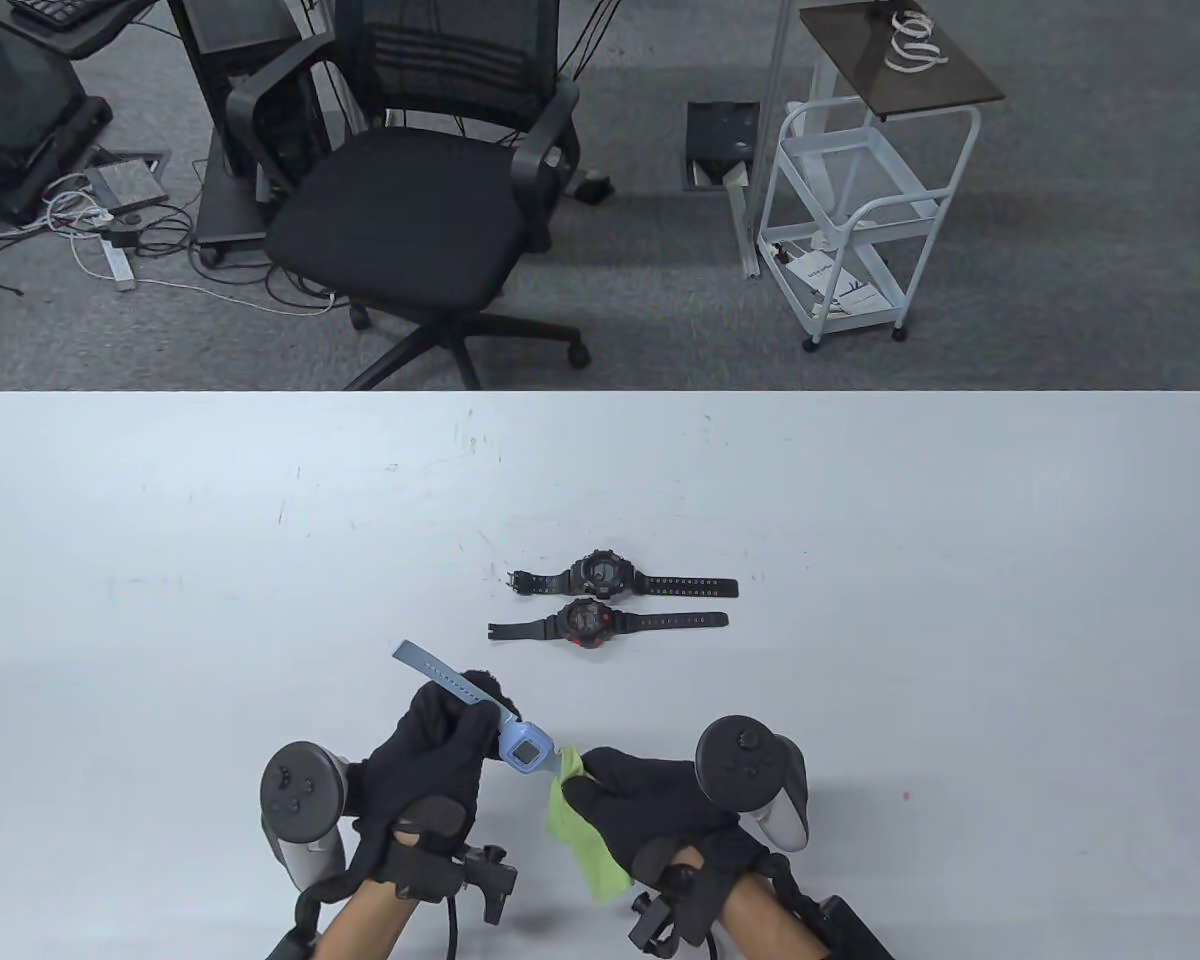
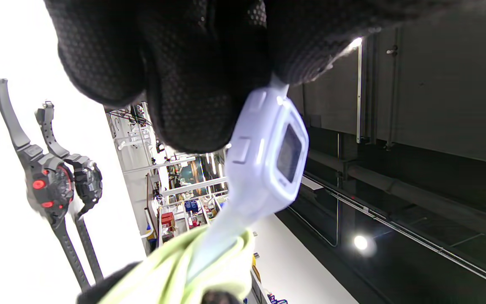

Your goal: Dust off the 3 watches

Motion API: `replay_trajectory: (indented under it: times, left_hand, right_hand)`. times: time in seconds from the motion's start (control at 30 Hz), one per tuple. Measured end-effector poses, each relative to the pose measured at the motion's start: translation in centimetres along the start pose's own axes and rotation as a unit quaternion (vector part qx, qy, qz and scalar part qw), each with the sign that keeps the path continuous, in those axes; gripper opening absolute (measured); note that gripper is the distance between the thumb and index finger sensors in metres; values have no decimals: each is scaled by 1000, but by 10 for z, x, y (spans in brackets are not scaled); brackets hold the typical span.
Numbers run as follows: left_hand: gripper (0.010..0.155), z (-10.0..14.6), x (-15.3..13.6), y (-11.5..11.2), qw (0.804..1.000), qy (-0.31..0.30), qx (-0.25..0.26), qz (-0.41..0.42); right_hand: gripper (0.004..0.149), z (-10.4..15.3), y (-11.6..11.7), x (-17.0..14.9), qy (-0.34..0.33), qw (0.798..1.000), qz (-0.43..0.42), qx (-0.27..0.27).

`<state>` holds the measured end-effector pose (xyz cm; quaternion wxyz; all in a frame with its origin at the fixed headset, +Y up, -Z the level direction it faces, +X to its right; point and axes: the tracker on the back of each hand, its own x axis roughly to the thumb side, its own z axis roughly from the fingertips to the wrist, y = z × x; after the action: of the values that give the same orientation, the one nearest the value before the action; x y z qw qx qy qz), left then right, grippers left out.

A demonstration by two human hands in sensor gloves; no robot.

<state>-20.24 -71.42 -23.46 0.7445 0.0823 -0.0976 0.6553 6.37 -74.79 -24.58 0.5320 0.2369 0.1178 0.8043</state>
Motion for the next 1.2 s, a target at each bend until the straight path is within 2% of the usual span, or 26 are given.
replay_trajectory:
  times: [0.17,0.33,0.6,0.8,1.1,1.2]
  left_hand:
    - [45,0,0,1,1000,-1,1,-1]
    - [45,0,0,3,1000,-2,4,-1]
    - [45,0,1,3,1000,-5,6,0]
    - [45,0,1,4,1000,-4,9,1]
    - [45,0,1,5,1000,-6,11,2]
    - [45,0,1,6,1000,-6,12,3]
  right_hand:
    - [49,-1,0,0,4,1000,-2,10]
    - [49,1,-3,0,8,1000,16,-20]
    - [49,0,-2,0,6,1000,6,7]
    - [49,2,-5,2,12,999,35,-26]
    - [49,0,-5,0,9,1000,26,6]
    - [49,1,-6,0,11,999,39,-14]
